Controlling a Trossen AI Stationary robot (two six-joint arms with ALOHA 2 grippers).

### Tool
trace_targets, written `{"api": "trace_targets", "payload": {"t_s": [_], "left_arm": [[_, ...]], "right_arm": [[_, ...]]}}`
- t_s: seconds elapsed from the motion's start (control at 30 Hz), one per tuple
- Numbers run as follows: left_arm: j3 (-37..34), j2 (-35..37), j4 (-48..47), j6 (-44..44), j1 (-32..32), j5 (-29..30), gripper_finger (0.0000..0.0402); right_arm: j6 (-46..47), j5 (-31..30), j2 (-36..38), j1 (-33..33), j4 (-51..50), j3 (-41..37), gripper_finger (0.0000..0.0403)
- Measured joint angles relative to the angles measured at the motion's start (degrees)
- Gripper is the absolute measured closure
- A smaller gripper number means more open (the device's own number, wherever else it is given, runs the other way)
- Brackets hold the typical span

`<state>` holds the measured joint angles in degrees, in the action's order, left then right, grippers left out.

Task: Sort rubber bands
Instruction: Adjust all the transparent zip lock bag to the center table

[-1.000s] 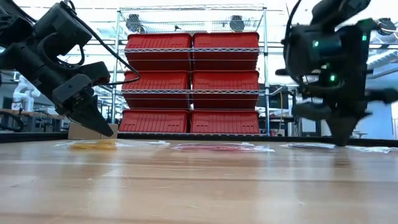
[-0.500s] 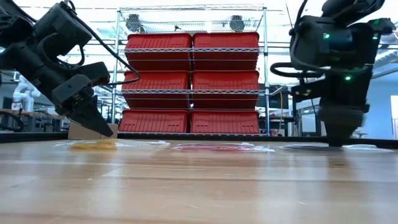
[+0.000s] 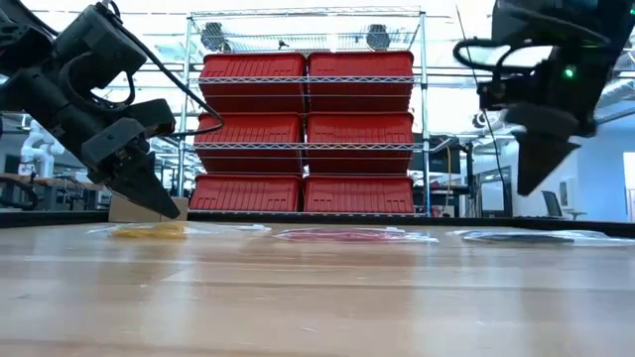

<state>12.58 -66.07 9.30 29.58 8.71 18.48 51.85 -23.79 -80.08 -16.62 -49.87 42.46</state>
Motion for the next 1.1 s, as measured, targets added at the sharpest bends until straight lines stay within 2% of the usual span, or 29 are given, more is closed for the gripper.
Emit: {"api": "trace_targets", "payload": {"t_s": [0.07, 0.2, 0.3, 0.53, 0.67, 0.97, 1.1], "left_arm": [[0.00, 0.00, 0.00, 0.00, 0.00, -0.02, 0.0401], [0.00, -0.02, 0.02, 0.65, -0.29, -0.06, 0.0401], [0.00, -0.01, -0.01, 2.67, -1.29, -0.33, 0.0401], [0.00, -0.01, -1.06, 3.17, -2.73, -1.85, 0.0401], [0.00, 0.00, -1.01, 3.16, -2.73, -1.85, 0.0401], [0.00, 0.00, -1.30, 3.10, -2.73, -1.85, 0.0401], [0.00, -0.02, -1.31, 3.08, -2.73, -1.85, 0.0401]], "right_arm": [[6.79, -1.10, 2.80, 0.28, 0.36, 0.02, 0.0403], [31.77, 0.39, 5.25, 1.71, 0.22, 0.02, 0.0403], [39.44, 0.31, 3.71, 1.67, 0.51, 0.02, 0.0403], [41.11, 4.16, -5.78, 2.94, 0.73, 0.02, 0.0403], [39.10, 5.64, -9.81, 4.55, 2.32, 0.03, 0.0403], [23.46, 5.31, -10.35, 5.34, 4.28, 0.15, 0.0403], [21.51, 5.45, -10.35, 4.88, 4.39, 0.15, 0.0403]]}}
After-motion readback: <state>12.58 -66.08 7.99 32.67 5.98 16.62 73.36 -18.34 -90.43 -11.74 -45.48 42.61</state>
